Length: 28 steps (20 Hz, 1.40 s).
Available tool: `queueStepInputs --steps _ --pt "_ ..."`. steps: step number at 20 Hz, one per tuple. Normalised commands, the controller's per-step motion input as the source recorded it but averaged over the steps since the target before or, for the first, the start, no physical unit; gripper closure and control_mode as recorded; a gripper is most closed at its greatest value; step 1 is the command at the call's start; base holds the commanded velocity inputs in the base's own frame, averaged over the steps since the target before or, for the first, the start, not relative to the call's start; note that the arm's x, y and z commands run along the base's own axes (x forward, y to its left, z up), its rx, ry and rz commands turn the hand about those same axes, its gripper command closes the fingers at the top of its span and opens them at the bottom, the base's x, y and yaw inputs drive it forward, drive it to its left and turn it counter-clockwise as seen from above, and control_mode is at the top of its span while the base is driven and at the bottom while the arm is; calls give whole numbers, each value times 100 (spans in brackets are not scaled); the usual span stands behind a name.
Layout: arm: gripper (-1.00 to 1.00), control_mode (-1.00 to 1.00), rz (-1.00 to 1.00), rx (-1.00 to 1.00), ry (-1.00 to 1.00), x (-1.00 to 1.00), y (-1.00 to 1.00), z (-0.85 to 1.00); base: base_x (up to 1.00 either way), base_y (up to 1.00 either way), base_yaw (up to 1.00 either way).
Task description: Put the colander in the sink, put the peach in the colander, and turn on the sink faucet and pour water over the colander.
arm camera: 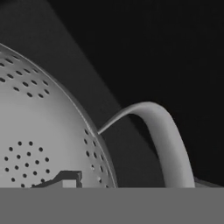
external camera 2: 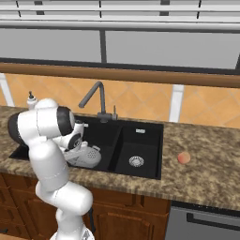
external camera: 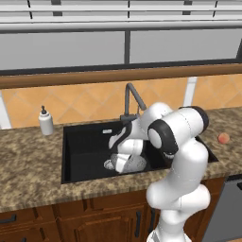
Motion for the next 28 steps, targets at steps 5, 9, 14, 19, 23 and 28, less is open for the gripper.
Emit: queueStepInputs --steps 5,9,14,19,23,28 --pt "100 -100 -33 -23 14 41 11 -6 0 0 0" --pt "100 -100 -36 -22 15 49 9 -10 0 0 0" --pt "100 -100 -38 -16 20 48 0 -13 0 0 0" --pt "100 -100 -41 -16 15 47 11 -8 0 0 0" --pt "100 -100 -40 -17 10 58 28 0 0 0 0" --pt "-100 -100 -39 -18 7 61 31 0 0 0 0"
